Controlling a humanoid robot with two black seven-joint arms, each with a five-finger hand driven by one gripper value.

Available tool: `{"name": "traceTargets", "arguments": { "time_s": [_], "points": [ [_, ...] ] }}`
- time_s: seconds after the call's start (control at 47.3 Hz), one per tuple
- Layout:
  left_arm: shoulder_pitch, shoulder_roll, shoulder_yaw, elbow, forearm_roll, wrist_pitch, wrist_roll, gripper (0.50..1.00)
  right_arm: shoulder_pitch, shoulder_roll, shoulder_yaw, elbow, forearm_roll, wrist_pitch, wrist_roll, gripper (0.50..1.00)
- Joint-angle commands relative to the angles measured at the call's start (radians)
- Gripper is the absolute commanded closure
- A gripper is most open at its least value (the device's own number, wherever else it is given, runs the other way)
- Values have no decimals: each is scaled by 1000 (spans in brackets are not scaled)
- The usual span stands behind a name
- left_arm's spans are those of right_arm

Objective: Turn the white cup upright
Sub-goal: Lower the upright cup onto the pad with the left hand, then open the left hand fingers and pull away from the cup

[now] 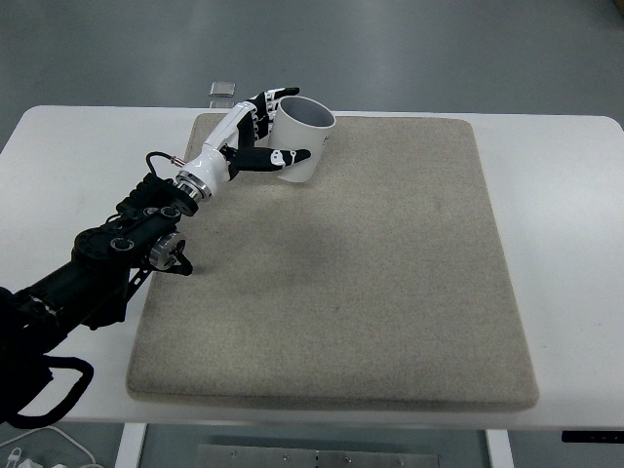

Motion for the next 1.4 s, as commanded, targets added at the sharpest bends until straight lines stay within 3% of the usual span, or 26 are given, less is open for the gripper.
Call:
{"name": "traceTargets", "arguments": {
  "time_s": [0.0,0.127,0.275,0.38,0.444,0.507,0.571,0.655,0.93,1.374],
  "points": [
    [2,0,14,5,-2,4,0,913,0,0,0,0,0,0,0,570],
    [2,0,17,5,-2,6,0,879,0,0,-2,0,0,0,0,570],
    [3,0,17,5,-2,6,0,772,0,0,0,-1,0,0,0,572],
    [3,0,19,5,0,6,0,729,0,0,0,0,0,0,0,572],
    [3,0,17,5,-2,6,0,652,-1,0,0,0,0,0,0,570],
    [3,0,17,5,-2,6,0,634,0,0,0,0,0,0,0,570],
    [3,0,17,5,-3,6,0,570,0,0,-2,0,0,0,0,572],
    [3,0,17,5,-5,6,0,540,0,0,0,0,0,0,0,570],
    [3,0,17,5,-10,6,0,510,0,0,0,0,0,0,0,570],
    [2,0,15,2,-14,9,0,508,-1,0,0,0,0,0,0,570]
  ]
}}
